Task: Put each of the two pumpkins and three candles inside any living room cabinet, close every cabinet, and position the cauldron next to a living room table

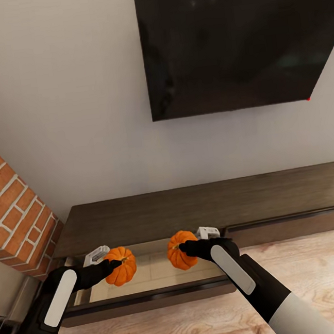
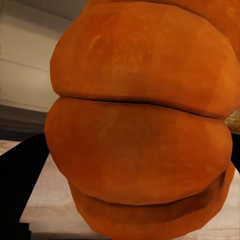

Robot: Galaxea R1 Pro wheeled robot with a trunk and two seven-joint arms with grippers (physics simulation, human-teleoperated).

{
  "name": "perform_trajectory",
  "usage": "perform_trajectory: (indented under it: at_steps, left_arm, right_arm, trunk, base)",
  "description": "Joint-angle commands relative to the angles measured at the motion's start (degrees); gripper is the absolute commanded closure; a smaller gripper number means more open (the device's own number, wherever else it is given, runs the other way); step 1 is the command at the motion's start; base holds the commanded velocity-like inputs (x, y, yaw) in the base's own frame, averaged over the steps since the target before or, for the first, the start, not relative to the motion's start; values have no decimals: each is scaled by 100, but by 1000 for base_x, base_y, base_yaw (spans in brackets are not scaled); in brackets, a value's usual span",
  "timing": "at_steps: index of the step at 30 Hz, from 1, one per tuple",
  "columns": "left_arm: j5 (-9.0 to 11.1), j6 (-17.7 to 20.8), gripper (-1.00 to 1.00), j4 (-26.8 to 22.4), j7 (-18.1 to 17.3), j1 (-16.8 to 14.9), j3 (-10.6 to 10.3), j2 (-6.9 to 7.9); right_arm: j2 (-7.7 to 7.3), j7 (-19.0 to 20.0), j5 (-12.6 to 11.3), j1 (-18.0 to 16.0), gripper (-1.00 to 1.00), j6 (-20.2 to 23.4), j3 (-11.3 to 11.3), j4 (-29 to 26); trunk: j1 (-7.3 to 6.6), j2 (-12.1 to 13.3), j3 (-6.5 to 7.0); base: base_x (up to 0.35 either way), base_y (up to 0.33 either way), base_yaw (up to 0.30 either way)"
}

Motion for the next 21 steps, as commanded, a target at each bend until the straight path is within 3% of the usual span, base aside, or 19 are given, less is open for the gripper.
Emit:
perform_trajectory:
  at_steps: [1, 5, 8, 12, 15, 21]
  left_arm:
    - [63, 21, 100, -7, 60, -4, 1, 0]
    - [40, 13, 100, -8, 62, -5, 1, 2]
    - [-110, 11, 100, -8, 61, -3, 1, 0]
    - [-276, -10, 100, -8, 62, -2, 0, -73]
    - [-307, -23, 100, -13, 81, -3, -6, -167]
    - [-292, -75, 100, -8, 518, -3, -7, -211]
  right_arm:
    - [-1, -55, -14, -6, 100, -13, 14, -3]
    - [85, -65, 504, -6, 100, -20, 14, 11]
    - [188, -76, 668, -6, 100, -14, 14, 66]
    - [237, -112, 742, -6, 100, 7, 14, 125]
    - [262, -398, 743, -6, 100, 26, 12, 154]
    - [321, -703, 745, -6, 100, 11, 6, 175]
  trunk:
    - [22, -45, -23]
    - [110, -205, -95]
    - [176, -326, -149]
    - [264, -486, -221]
    - [330, -606, -275]
    - [462, -847, -382]
  base:
    - [0, 0, 0]
    - [0, 0, 0]
    - [0, 0, 0]
    - [0, 0, 0]
    - [0, 0, 0]
    - [0, 0, 0]
